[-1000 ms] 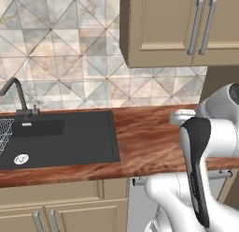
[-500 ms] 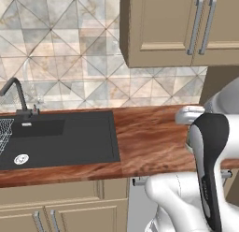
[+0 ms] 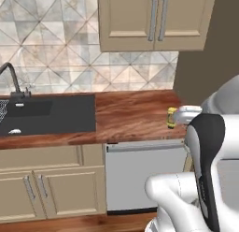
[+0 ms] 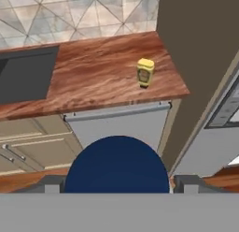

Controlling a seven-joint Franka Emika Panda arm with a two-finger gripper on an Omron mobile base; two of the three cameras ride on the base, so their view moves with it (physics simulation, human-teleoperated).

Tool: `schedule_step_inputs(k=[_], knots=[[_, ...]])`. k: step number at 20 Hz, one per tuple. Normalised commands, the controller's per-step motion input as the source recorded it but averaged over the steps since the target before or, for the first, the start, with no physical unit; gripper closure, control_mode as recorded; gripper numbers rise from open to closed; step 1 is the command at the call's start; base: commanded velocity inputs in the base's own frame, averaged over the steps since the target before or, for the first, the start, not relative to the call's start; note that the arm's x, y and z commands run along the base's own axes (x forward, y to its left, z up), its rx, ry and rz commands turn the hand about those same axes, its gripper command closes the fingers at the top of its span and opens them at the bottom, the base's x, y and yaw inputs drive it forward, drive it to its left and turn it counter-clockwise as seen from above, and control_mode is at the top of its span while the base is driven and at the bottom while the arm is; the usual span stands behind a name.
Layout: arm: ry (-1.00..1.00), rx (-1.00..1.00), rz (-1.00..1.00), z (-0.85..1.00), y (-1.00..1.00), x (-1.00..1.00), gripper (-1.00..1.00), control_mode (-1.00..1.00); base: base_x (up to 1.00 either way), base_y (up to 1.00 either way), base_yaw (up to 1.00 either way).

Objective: Place the mustard and mayonnaise from the counter to the top shelf of the fridge. If the existing items in the fridge are on the top shelf, move them to other shelves.

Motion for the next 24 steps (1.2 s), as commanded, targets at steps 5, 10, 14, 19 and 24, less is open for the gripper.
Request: schedule_step_inputs(k=[5, 10, 14, 19, 24], knots=[[0.0, 0.0, 0.0, 0.0, 0.0, 0.0, 1.0, 1.0, -0.35, -1.0, -0.03], [0.0, 0.0, 0.0, 0.0, 0.0, 0.0, 1.0, 1.0, 0.0, -1.0, -0.02], [0.0, 0.0, 0.0, 0.0, 0.0, 0.0, 1.0, 1.0, 0.0, -1.0, 0.0], [0.0, 0.0, 0.0, 0.0, 0.0, 0.0, 1.0, 1.0, 0.08, -1.0, 0.0], [0.0, 0.0, 0.0, 0.0, 0.0, 0.0, 1.0, 1.0, 0.15, -0.89, 0.0]])
